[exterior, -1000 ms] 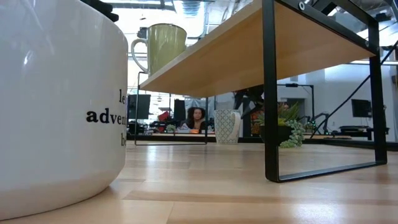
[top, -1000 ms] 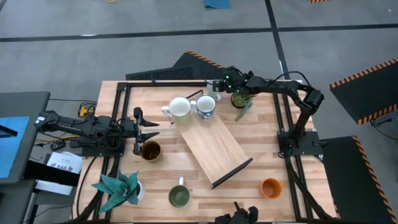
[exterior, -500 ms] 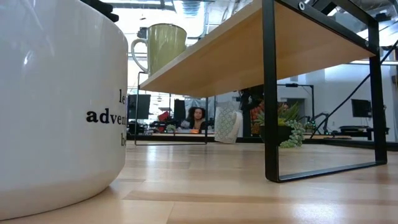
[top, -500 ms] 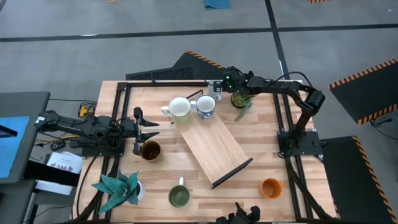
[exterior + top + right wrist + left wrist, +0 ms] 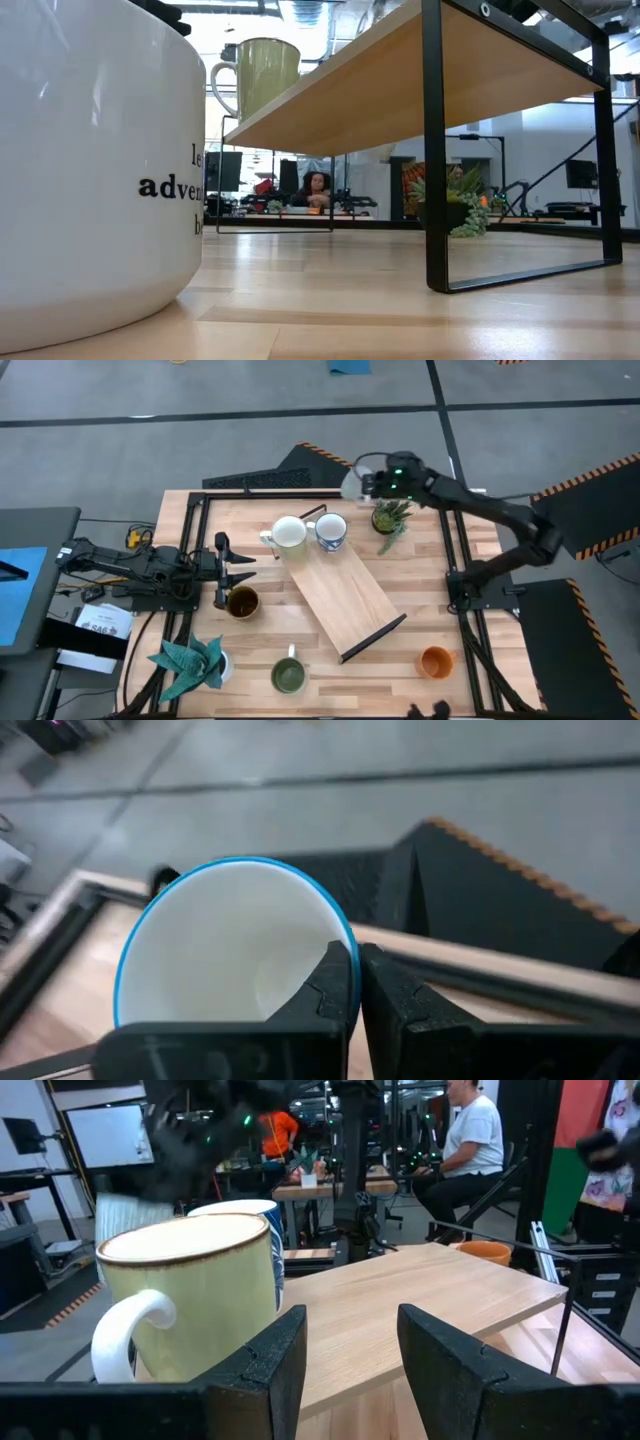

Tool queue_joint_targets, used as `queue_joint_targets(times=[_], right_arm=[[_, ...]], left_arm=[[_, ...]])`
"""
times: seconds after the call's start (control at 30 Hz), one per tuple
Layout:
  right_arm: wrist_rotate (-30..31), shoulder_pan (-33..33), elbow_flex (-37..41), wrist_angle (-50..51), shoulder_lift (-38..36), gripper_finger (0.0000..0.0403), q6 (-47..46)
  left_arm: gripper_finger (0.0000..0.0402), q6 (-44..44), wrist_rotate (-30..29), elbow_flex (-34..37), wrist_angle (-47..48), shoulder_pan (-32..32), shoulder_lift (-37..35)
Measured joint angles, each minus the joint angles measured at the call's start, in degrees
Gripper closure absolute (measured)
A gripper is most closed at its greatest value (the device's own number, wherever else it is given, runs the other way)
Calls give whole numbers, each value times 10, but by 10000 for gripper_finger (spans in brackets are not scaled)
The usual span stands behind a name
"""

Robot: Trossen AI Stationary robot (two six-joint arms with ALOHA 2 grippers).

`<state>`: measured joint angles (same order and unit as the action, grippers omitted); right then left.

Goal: Place coffee mugs
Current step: Put the light blue patterned mug on the shelf

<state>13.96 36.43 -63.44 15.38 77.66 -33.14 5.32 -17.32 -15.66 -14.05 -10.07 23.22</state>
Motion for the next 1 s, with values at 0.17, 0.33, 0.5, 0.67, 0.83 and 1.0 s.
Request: queue_joint_targets(times=[0.17,0.33,0.5,0.67,0.83,1.0], right_arm=[[9,-30,0,39,-104,373,46],[4,-108,0,72,-193,373,81],[10,-204,0,105,-243,373,83],[10,-292,0,122,-249,373,95],[10,-370,0,125,-228,373,97],[11,-420,-14,131,-203,373,97]], left_arm=[[258,0,0,0,0,0,0],[258,0,0,0,0,0,0],[258,0,0,0,0,0,0],[258,-1,0,0,0,0,0],[258,-1,0,0,0,0,0],[258,-1,-5,0,1,0,0]])
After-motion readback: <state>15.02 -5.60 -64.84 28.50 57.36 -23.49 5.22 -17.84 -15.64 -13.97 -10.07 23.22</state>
